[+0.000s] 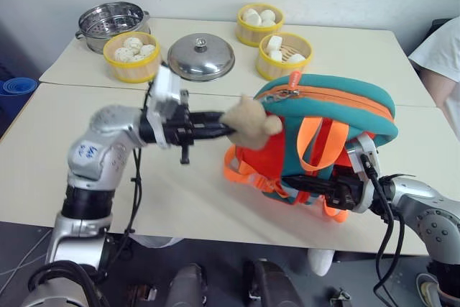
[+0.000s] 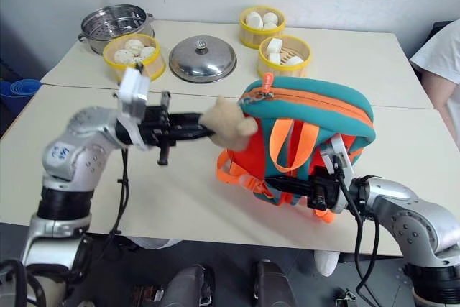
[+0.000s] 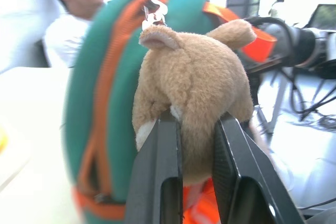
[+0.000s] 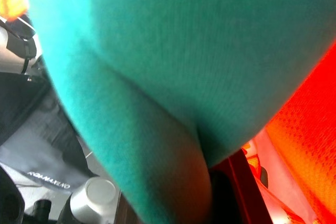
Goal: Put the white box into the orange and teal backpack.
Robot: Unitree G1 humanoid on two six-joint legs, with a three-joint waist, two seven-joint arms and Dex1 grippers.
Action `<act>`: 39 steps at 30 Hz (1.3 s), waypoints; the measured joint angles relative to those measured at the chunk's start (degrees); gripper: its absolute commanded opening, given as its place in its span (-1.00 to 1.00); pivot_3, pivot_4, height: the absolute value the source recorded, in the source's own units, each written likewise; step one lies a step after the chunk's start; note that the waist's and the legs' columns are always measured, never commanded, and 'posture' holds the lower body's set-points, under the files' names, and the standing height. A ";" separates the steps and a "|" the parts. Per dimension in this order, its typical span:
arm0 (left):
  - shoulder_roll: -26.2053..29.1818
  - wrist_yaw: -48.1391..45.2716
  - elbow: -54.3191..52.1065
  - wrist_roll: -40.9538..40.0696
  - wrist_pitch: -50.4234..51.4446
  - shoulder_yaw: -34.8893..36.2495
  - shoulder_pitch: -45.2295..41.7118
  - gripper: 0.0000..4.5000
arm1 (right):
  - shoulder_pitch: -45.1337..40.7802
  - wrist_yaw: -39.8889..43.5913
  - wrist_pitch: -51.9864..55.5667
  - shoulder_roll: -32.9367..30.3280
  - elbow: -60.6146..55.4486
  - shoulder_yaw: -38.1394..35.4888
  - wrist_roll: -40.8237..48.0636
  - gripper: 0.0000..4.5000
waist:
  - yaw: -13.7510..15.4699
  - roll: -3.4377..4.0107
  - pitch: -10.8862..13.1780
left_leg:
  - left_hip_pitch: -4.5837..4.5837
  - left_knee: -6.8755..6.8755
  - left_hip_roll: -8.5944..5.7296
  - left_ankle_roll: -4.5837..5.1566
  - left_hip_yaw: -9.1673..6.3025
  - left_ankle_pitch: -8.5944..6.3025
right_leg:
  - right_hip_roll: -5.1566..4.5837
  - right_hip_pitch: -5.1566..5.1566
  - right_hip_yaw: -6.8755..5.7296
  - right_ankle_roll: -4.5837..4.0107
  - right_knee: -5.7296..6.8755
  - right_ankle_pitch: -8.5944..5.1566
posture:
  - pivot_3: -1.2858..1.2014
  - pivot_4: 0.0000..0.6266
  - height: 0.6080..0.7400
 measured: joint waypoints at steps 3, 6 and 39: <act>2.70 -0.40 7.64 1.44 -1.47 1.41 -3.96 -0.81 | 0.54 -0.24 -0.15 0.01 -0.09 -0.20 0.01 -1.00 | -0.11 0.00 0.00 | 0.00 -0.02 0.00 0.02 0.03 -0.01 | 0.00 -0.01 0.00 0.00 -0.01 0.00 | 0.03 -0.52 1.00; 6.53 -4.02 15.42 5.94 -4.23 -0.79 -5.54 -0.81 | 1.15 -0.58 -0.69 0.07 -0.10 -0.78 0.05 -1.00 | -0.19 0.00 0.00 | 0.02 -0.03 0.01 0.01 0.05 -0.01 | 0.01 -0.02 0.01 -0.01 0.00 0.00 | 0.03 -0.52 1.00; 12.51 -4.07 -6.65 5.97 -5.94 9.63 36.30 1.00 | 20.86 3.04 -19.20 -0.88 -3.34 -10.79 -14.53 0.93 | -1.34 0.12 -0.06 | 0.10 0.11 0.07 0.33 -0.01 -0.41 | -0.12 0.14 -0.01 -0.01 0.01 -0.01 | 0.03 -0.52 1.00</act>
